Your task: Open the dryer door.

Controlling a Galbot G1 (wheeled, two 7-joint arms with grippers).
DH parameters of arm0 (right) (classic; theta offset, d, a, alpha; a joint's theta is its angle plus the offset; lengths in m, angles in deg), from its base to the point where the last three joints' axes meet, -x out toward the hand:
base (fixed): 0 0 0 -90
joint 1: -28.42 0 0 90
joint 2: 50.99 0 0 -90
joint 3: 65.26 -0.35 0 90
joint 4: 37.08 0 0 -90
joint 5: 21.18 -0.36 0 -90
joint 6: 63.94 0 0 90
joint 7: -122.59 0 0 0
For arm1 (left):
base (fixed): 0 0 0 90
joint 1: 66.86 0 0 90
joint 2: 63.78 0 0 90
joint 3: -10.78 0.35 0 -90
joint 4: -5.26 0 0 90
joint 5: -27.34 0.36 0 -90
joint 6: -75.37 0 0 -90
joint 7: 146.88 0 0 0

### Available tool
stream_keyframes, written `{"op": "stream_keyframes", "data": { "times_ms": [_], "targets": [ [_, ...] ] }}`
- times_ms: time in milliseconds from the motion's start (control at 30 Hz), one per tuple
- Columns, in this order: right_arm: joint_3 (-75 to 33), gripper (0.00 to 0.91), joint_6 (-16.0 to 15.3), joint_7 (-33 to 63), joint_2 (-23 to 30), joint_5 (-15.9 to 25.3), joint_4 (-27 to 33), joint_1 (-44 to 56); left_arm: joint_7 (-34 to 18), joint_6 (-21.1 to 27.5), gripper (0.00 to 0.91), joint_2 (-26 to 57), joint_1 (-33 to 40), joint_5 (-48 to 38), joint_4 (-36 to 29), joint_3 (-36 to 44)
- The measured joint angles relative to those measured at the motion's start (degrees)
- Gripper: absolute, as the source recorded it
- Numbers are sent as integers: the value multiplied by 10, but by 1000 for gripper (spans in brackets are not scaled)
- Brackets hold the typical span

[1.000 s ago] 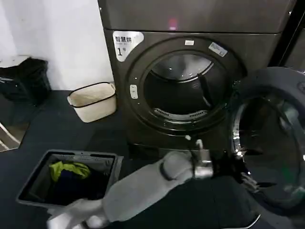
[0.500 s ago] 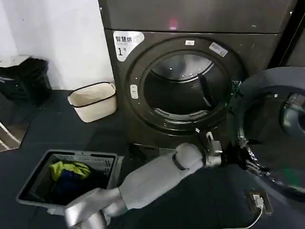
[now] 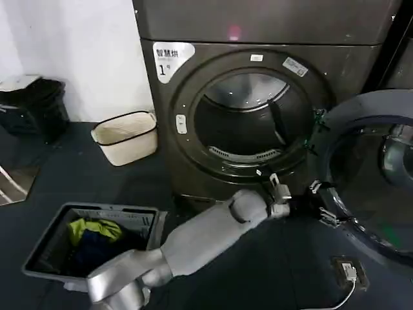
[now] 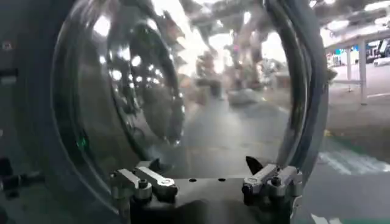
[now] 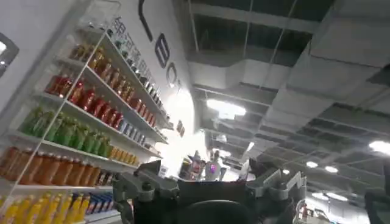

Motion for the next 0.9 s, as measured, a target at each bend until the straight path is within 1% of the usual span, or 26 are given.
{"op": "stream_keyframes", "data": {
  "times_ms": [67, 167, 267, 367, 400, 467, 567, 700, 900],
  "targets": [
    [0, 907, 1, -4, -2, 0, 2, 1, 0, -13, 907, 0, -6, -19, -12, 5],
    [0, 907, -2, -5, -8, 0, 2, -1, -30, -50, 907, 0, -16, -58, -41, 14],
    [5, 907, -14, -5, -12, 1, -3, -4, -62, -79, 907, 0, -28, -66, -85, 17],
    [12, 907, -15, -5, -11, 3, -8, -10, -82, -129, 907, 2, -34, -75, -140, 17],
    [15, 907, -15, -5, -9, 4, -10, -12, -87, -144, 907, 11, -35, -74, -159, 16],
    [21, 907, -17, -6, -8, 4, -16, -14, -108, -162, 907, 59, -35, -75, -186, 18],
    [25, 907, -18, -8, -9, 4, -22, -16, -107, -185, 907, 126, -39, -74, -224, 25],
    [23, 907, -19, -15, -11, 17, -24, -19, -104, -181, 907, 210, -40, -62, -266, 28],
    [13, 907, -16, -25, -15, 54, -30, -24, -104, -125, 907, 347, -42, -1, -318, 15]
  ]
}}
